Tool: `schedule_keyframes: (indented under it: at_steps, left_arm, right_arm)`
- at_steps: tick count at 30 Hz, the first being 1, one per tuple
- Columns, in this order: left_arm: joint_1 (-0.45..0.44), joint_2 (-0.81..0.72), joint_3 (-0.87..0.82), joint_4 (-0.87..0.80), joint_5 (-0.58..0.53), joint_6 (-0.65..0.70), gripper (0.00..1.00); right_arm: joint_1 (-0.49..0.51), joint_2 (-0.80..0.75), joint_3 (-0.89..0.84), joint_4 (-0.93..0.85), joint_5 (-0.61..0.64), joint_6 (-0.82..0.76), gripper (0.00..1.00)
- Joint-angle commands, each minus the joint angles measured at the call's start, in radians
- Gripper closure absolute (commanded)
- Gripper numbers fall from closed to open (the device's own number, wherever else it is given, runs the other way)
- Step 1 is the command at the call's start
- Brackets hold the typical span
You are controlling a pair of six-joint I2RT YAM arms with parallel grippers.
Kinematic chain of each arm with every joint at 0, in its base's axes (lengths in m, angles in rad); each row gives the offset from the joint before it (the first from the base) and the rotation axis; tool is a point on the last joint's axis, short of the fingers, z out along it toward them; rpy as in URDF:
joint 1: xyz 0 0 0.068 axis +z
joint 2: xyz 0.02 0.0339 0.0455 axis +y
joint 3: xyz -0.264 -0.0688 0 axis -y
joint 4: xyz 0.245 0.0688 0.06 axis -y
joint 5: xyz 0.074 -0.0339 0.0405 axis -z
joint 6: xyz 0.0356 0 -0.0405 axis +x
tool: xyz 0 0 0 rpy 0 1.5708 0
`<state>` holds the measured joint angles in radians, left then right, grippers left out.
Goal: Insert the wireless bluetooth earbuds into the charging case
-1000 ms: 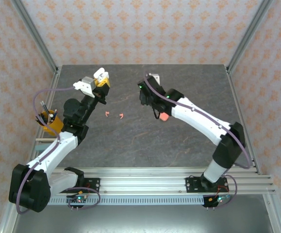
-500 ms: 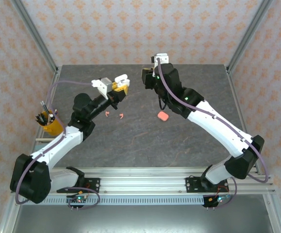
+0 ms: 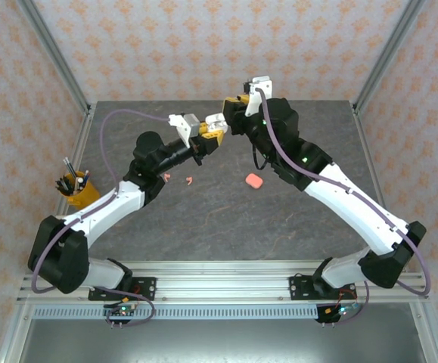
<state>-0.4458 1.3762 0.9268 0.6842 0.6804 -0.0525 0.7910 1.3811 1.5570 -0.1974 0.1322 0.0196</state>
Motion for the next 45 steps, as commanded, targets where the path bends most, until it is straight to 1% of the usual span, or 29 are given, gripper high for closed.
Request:
schedule_keyframes:
  at_steps: [1, 6, 15, 20, 26, 33, 45]
  left_arm:
    - [-0.014, 0.001, 0.057, 0.026, 0.029, 0.005, 1.00]
    - [-0.022, 0.005, 0.088, 0.022, 0.036, -0.001, 1.00]
    - [-0.033, 0.008, 0.089, 0.016, 0.029, 0.003, 1.00]
    - [-0.036, 0.023, 0.089, 0.031, 0.026, 0.000, 1.00]
    - [-0.037, 0.038, 0.109, 0.029, 0.039, 0.002, 1.00]
    - [-0.037, 0.043, 0.129, 0.023, 0.047, 0.002, 1.00]
    - [-0.037, 0.046, 0.143, 0.027, 0.049, -0.004, 1.00]
  right_arm:
    - [-0.004, -0.032, -0.028, 0.044, -0.029, -0.017, 0.69]
    - [-0.036, -0.051, -0.050, 0.045, -0.086, 0.030, 0.70]
    - [-0.108, -0.082, -0.099, 0.065, -0.172, 0.148, 0.70]
    - [-0.110, -0.078, -0.099, 0.068, -0.191, 0.143, 0.70]
    - [-0.109, -0.058, -0.084, 0.069, -0.238, 0.099, 0.70]
    - [-0.110, -0.041, -0.070, 0.066, -0.265, 0.069, 0.70]
    - [-0.110, -0.043, -0.082, 0.051, -0.261, 0.056, 0.71]
